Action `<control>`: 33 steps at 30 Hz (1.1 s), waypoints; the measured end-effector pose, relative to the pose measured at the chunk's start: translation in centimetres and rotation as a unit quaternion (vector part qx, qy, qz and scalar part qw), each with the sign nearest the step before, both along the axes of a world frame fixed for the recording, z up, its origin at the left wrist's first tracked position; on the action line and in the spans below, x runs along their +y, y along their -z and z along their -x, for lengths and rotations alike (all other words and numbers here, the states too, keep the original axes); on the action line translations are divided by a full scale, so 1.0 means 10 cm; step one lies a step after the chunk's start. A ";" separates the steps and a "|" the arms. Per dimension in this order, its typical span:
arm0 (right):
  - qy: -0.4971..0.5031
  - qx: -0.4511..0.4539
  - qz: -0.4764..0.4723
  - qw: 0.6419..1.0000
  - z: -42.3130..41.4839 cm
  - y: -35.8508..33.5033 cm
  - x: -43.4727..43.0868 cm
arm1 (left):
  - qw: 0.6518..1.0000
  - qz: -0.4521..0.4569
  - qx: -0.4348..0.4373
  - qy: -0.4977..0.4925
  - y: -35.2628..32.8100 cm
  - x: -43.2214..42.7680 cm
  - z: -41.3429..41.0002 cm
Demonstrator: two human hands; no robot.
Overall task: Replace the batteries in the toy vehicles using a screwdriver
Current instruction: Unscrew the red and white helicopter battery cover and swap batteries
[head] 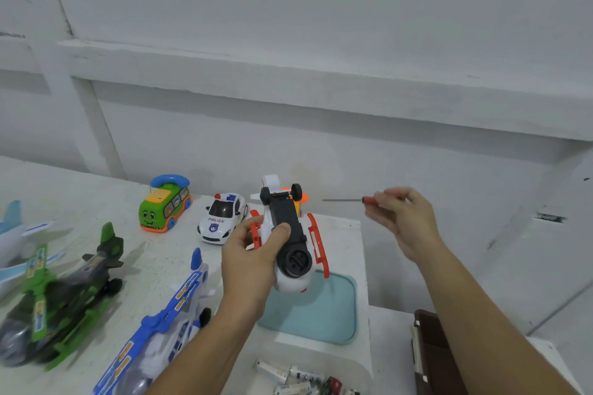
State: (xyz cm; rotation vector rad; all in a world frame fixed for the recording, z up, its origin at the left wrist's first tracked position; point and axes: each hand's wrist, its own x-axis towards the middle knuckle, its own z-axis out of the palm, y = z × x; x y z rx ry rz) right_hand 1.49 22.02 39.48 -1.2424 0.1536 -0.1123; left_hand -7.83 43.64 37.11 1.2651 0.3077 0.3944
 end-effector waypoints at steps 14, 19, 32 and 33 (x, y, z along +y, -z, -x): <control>-0.060 0.040 0.401 0.913 0.13 1.10 0.11 | 1.000 0.005 0.006 0.012 0.03 0.06 0.03; -0.090 0.048 0.417 0.903 0.13 1.07 0.04 | 0.999 0.016 0.030 0.031 0.02 0.06 0.04; -0.027 -0.103 0.432 0.895 0.43 0.18 0.30 | 0.997 0.019 0.059 0.047 -0.07 -0.04 0.12; -0.036 -0.134 0.403 0.904 0.53 0.01 0.39 | 0.997 0.017 0.058 0.044 -0.08 -0.05 0.12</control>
